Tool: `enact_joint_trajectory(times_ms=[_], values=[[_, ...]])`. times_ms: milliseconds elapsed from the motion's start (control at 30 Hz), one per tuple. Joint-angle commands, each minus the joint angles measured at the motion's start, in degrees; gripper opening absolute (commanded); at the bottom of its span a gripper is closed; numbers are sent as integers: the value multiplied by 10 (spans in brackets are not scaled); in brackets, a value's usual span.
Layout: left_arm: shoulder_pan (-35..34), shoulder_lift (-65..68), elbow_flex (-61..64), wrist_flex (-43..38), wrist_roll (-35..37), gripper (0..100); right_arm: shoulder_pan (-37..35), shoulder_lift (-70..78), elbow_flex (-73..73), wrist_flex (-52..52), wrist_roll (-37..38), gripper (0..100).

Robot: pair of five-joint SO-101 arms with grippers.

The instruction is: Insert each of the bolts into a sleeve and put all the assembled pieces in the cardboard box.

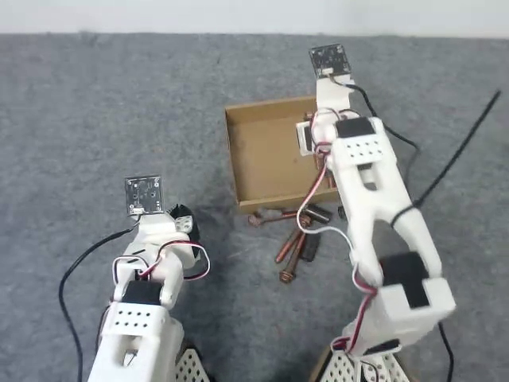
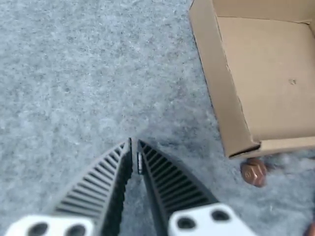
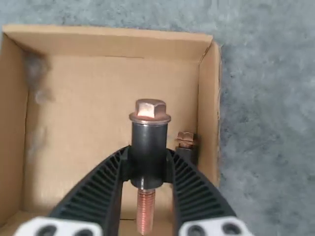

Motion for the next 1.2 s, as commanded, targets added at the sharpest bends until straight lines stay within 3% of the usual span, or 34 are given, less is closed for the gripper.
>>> enact_joint_trajectory(times_ms=[0, 567, 733, 900, 1033, 1167], values=[[1, -9, -11, 0, -4, 11, 6, 22, -80, 15, -27, 9], [1, -9, -11, -1, -11, 11, 10, 148, -106, 24, -24, 14], [1, -9, -11, -1, -24, 11, 7, 147, -107, 55, -24, 98], [1, -9, -11, -1, -24, 11, 11, 145, -127, 68, -24, 28], [1, -9, -11, -1, -24, 11, 21, 145, -194, 145, -24, 9], [1, -9, -11, -1, -24, 11, 19, 145, -281, 295, -24, 8]])
